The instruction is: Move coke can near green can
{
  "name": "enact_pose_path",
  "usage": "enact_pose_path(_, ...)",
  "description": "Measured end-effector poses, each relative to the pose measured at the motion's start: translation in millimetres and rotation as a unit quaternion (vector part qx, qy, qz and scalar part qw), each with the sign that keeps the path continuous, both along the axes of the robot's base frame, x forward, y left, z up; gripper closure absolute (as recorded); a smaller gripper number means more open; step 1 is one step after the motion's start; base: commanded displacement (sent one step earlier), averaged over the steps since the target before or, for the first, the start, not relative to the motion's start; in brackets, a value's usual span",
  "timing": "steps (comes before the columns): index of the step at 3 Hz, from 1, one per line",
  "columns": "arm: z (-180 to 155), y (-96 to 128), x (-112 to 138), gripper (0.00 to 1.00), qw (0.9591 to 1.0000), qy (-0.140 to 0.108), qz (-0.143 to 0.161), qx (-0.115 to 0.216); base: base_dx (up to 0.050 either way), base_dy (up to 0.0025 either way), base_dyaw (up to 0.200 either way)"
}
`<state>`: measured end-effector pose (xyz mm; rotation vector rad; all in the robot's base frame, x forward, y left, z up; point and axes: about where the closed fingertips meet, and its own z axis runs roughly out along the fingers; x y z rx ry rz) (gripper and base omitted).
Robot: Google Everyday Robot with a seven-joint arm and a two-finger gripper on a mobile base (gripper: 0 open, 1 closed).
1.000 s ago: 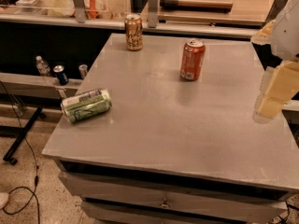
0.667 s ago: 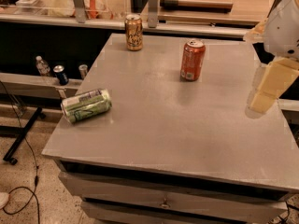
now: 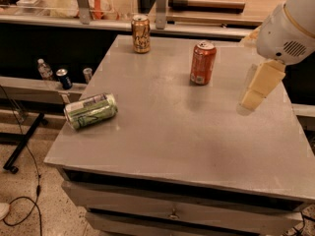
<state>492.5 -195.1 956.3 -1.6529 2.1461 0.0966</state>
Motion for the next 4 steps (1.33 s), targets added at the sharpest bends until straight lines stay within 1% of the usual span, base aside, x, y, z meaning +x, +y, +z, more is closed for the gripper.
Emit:
enact_pose_path(1, -2.4, 0.8, 1.9, 0.0, 1.0, 0.002, 0.0, 0.003, 0.0, 0.0, 0.0)
enact_pose_path(2, -2.1, 4.6, 8.6, 0.0, 0.9989, -0.009, -0.028, 0.036, 0.0, 0.0, 0.0)
enact_pose_path(3, -1.1, 16.7, 37.4, 0.0, 0.9928, -0.03, -0.064, 0.096, 0.0, 0.0, 0.0)
enact_pose_path(4, -0.5, 27.1, 66.4, 0.0, 0.9843, -0.043, -0.098, 0.14, 0.0, 0.0, 0.0)
